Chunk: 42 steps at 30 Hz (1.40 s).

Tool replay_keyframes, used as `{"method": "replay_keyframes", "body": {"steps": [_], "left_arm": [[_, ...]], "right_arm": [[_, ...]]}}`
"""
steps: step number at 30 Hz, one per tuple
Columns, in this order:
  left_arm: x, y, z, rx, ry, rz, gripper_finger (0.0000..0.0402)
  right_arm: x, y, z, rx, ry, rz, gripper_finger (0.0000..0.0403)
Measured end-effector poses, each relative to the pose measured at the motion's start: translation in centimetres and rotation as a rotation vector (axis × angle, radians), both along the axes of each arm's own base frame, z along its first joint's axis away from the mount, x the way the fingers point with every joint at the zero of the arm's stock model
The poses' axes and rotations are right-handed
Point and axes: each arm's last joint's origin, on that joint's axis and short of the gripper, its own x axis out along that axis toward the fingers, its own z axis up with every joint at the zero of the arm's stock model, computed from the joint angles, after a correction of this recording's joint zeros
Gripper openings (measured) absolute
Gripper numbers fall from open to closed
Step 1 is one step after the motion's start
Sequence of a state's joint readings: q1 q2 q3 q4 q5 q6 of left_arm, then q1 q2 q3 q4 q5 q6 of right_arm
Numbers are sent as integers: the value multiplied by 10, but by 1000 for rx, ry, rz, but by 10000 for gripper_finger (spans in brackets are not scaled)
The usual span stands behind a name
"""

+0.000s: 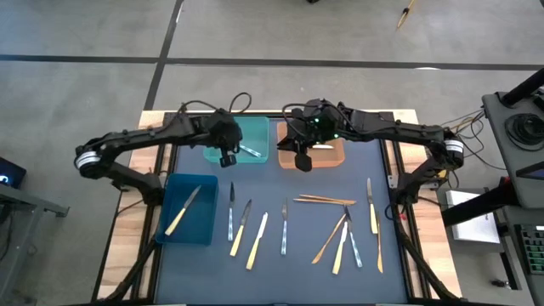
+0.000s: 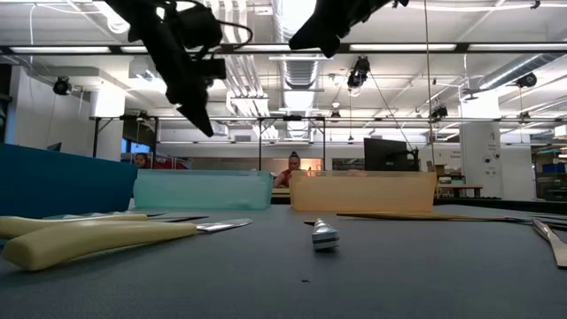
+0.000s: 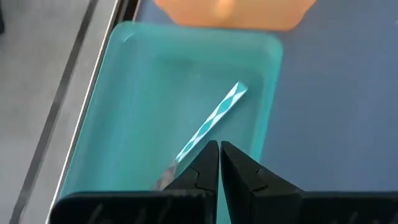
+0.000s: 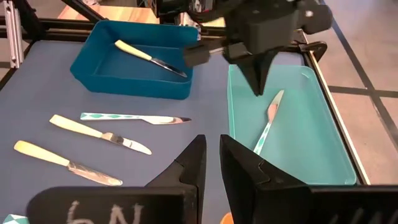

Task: Sort silverware by color (type)
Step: Put the white knife into the light blue bin

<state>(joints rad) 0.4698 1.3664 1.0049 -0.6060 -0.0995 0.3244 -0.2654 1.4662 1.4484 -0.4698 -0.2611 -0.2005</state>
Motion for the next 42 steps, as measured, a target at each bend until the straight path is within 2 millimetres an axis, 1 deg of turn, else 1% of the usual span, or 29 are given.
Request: {"method": "replay_keyframes", "body": {"steps": [2,6,11,15,24,31,35,42], "left_arm": [[2,9,-4,-12,23,-9,0],[3,26,-18,-97,45,-42,0],[3,45,-34,-167,71,69,0],[6,53,-44,-207,84,129,0],[19,65,-63,-259,134,137,0],[32,73,-78,-304,180,50,0],[34,74,-86,-303,213,10,0],[36,76,-98,-316,240,3,0]], "right_arm": [[0,2,-1,4,4,3,38],[1,4,-1,1,0,13,38],[5,8,-2,14,-16,15,38],[6,11,-1,30,-23,13,38],[8,13,-3,59,-28,1,38],[8,13,-5,74,-24,-10,38],[8,12,-8,71,-17,-13,38],[8,11,-11,40,-7,-51,38]]}}
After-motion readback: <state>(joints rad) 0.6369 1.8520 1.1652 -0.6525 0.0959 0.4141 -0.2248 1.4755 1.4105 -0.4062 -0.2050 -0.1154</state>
